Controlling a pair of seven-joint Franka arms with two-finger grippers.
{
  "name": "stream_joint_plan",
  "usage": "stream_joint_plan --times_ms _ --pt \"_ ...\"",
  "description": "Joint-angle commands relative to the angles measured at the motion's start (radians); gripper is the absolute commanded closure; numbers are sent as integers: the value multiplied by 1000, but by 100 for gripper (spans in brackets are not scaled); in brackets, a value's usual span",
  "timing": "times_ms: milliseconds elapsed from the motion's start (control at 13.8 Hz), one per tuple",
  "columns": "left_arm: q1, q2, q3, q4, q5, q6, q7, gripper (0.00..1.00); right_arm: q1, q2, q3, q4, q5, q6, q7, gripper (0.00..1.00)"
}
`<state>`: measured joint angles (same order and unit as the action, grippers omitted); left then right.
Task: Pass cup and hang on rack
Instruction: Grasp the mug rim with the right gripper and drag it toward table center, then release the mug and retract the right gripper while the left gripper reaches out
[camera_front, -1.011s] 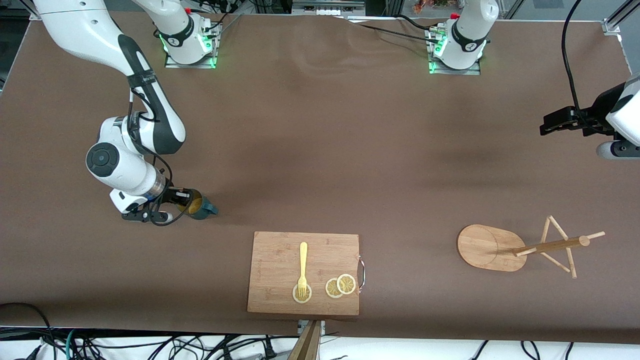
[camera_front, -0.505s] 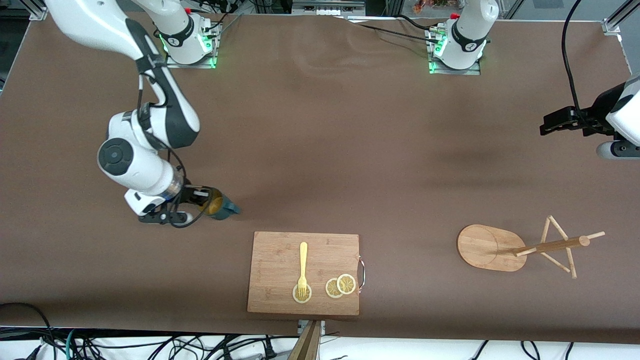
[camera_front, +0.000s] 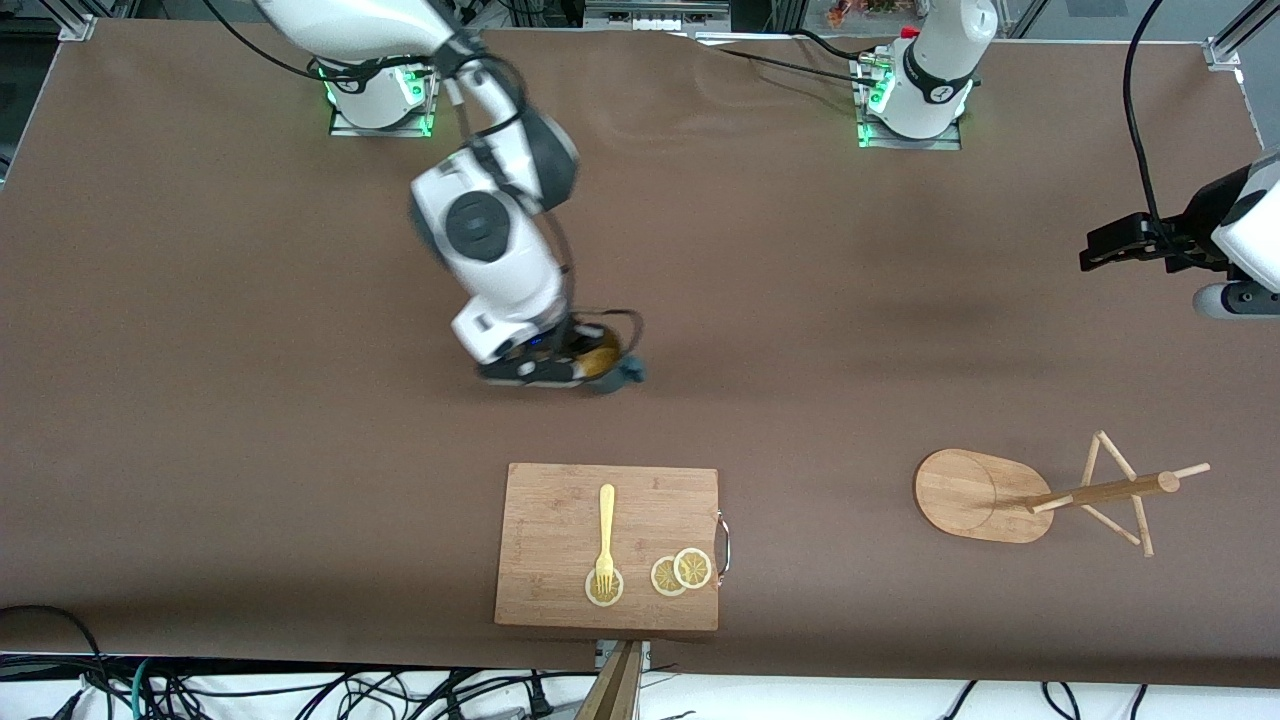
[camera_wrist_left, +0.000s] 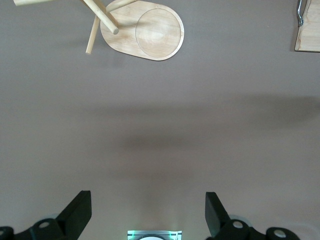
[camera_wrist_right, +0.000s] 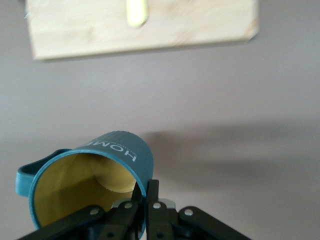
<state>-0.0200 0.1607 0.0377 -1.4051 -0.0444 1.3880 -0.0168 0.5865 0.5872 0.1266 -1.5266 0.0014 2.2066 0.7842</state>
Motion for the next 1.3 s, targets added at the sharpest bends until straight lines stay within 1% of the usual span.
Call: stream_joint_plan --times_ms 0,217,289,361,433,505,650,722,794,866,1011,1083,1155,1227 --pt "6 16 -6 32 3 -9 -9 0 96 109 -21 104 -61 16 116 100" --pt "6 16 -6 32 5 -9 -9 0 131 152 -19 103 -81 54 141 100" --pt "6 16 -4 32 6 -9 -9 0 137 164 -19 103 -80 56 141 93" --pt "6 16 -4 32 11 -9 -9 0 136 171 -19 103 -78 56 141 83" --pt "5 16 -6 32 14 -9 -11 0 136 168 -21 103 -77 55 141 34" --pt "2 16 -6 32 14 -10 -11 0 139 160 -21 103 -81 53 136 1" --pt "-1 20 -7 35 14 -10 -9 0 131 110 -21 102 -78 26 127 0" --pt "0 22 -7 37 12 -10 -9 0 127 76 -22 103 -75 -26 121 0" --pt "3 22 -7 37 12 -10 -9 0 116 33 -27 103 -77 -81 113 0" --pt "5 23 -7 37 12 -10 -9 0 104 -19 -47 103 -73 -144 98 0" --pt "9 26 -2 37 12 -10 -8 0 67 -122 -82 103 -70 -319 -3 0" --pt "15 26 -2 37 9 -10 -6 0 55 -160 -116 103 -69 -405 -73 0" --pt "15 29 -2 37 9 -10 -6 0 50 -190 -169 103 -67 -482 -154 0" --pt "15 31 -2 38 11 -10 -5 0 50 -213 -236 105 -66 -529 -237 0"
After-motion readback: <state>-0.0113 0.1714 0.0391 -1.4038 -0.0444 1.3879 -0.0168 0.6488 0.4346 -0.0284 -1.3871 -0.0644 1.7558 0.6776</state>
